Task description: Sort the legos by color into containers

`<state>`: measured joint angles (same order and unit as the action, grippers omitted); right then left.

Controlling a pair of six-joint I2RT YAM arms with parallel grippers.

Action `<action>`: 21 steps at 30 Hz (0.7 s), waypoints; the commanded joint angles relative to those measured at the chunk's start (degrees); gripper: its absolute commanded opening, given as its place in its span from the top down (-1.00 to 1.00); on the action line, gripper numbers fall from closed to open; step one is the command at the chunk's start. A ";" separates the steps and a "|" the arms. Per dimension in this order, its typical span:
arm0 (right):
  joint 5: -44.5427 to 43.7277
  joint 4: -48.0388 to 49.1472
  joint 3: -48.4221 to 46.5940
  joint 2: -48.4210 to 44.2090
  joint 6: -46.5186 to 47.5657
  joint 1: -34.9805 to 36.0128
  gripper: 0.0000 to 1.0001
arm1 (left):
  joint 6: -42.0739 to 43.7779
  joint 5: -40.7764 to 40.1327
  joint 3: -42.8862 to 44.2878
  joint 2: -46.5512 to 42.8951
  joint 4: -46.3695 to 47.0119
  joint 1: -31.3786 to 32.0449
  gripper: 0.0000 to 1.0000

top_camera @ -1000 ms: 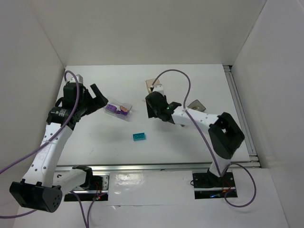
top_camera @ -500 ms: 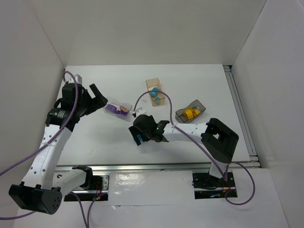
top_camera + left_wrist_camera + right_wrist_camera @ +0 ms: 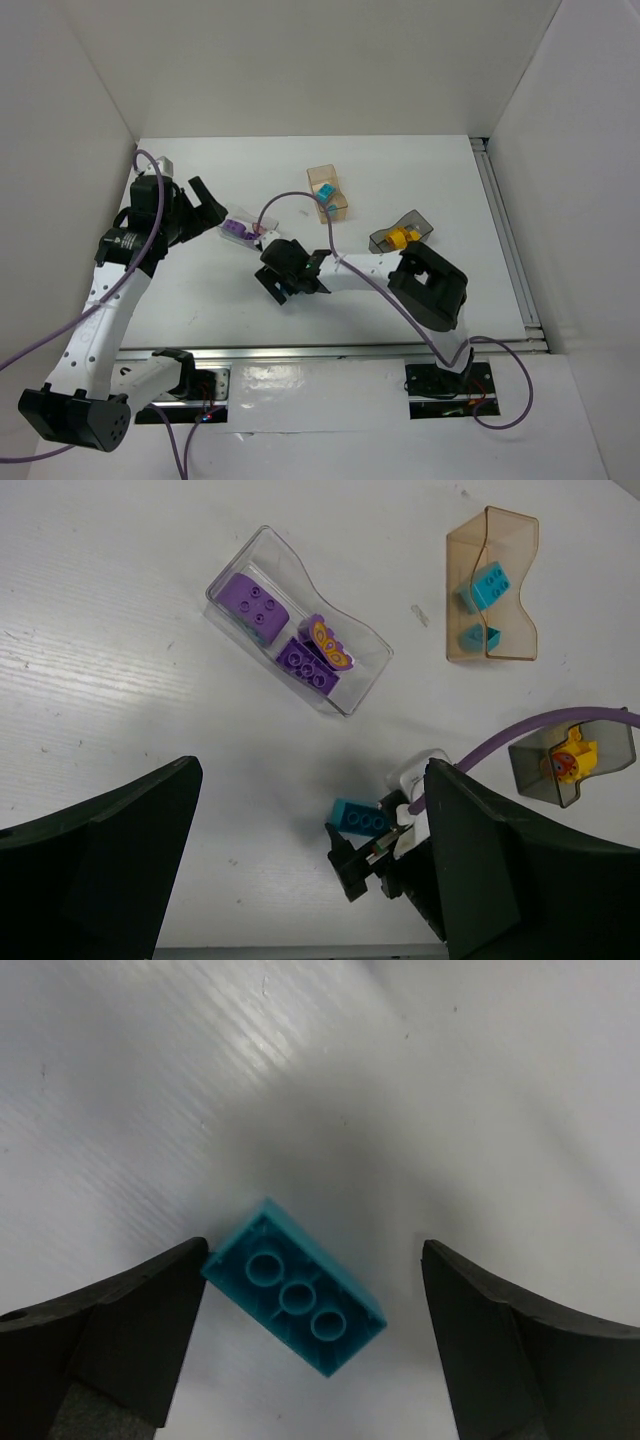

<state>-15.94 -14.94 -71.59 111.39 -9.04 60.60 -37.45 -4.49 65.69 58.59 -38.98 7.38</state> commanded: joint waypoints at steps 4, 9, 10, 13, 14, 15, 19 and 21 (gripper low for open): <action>2.41 3.25 -2.06 0.84 1.30 -3.12 -0.62 | 1.07 -0.34 1.46 -1.11 0.84 0.09 -1.00; 1.79 1.93 1.62 -2.40 -0.10 -3.12 -0.30 | 1.07 0.35 1.46 -1.11 0.84 0.09 -1.00; 1.79 1.93 2.33 -3.02 -0.10 -3.12 -0.30 | 1.07 0.36 1.46 -1.11 0.84 0.09 -1.00; 2.32 0.79 4.70 -4.78 -0.81 -3.12 -0.59 | 1.07 0.89 1.46 -0.58 0.84 0.09 -1.00; 3.02 0.79 5.58 -4.78 -1.33 -3.12 -0.62 | 1.07 0.89 1.46 -0.58 0.84 0.09 -1.00; 3.72 0.79 5.59 -5.39 -1.33 -3.12 -0.62 | 1.07 0.89 1.46 -0.58 0.84 0.09 -1.00; 4.87 0.78 7.69 -6.45 -3.08 -2.51 -0.20 | 1.07 1.42 1.46 -0.05 1.36 0.09 -1.00; 3.39 0.79 7.70 -6.45 -3.61 -2.50 0.40 | 1.07 2.03 1.46 -0.05 1.36 0.09 -1.00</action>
<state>-12.14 -13.58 -64.99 107.11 -11.35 57.36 -37.45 -3.70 65.69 58.70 -38.96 7.38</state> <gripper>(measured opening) 0.386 1.000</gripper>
